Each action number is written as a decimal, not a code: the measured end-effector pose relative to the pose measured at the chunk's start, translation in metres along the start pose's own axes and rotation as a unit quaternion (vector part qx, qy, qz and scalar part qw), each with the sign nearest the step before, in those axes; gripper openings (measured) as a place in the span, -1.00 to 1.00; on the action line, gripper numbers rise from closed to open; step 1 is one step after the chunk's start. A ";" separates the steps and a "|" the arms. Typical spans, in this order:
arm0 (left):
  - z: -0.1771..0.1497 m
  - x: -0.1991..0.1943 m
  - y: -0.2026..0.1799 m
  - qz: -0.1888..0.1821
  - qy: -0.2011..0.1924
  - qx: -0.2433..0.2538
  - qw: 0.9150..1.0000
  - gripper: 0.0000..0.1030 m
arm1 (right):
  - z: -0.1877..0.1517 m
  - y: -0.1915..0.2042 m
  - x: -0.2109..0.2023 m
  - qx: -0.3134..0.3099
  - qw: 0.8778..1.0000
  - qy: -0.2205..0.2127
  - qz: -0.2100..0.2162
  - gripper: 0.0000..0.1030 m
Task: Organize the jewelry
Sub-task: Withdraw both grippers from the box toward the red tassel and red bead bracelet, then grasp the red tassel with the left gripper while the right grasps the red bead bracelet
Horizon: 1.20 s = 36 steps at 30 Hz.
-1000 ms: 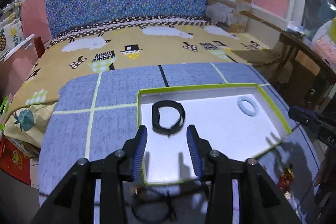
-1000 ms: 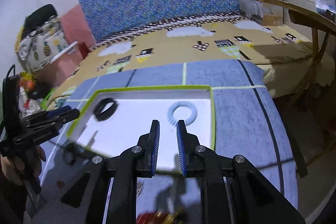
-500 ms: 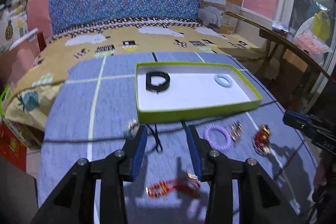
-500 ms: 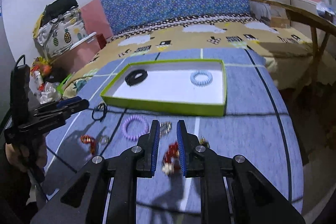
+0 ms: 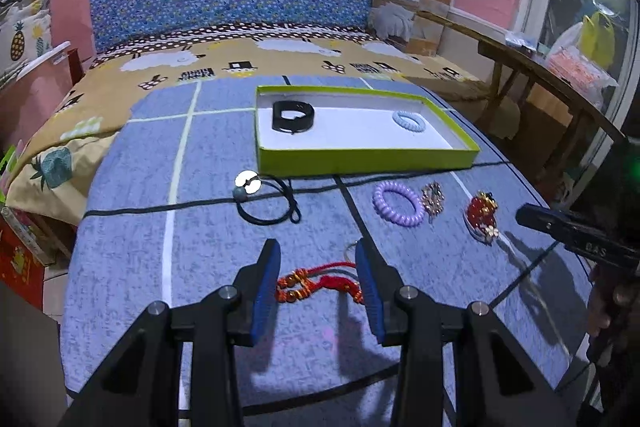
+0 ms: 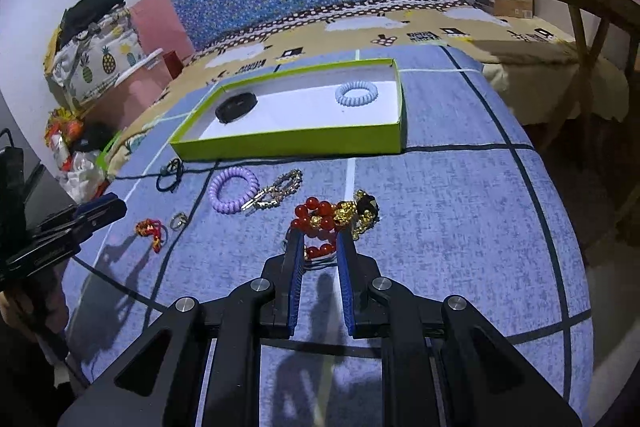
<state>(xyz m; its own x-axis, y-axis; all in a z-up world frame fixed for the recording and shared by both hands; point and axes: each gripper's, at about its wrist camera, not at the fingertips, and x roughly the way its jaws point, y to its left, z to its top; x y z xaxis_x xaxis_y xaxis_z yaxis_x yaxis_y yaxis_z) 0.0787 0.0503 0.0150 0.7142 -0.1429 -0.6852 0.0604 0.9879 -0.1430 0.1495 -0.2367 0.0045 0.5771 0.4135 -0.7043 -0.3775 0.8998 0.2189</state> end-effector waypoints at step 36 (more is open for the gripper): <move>-0.004 0.019 0.005 -0.007 0.023 -0.010 1.000 -0.21 | 0.018 0.003 0.050 -0.043 0.997 0.061 -0.016 -0.30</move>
<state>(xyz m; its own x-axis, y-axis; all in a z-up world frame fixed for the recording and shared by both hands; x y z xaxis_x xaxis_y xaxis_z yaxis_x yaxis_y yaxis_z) 0.0896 0.0517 -0.0021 0.6806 -0.1590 -0.7152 0.0552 0.9845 -0.1664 0.1903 -0.2106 -0.0177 0.4991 0.3597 -0.7884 -0.4233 0.8951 0.1405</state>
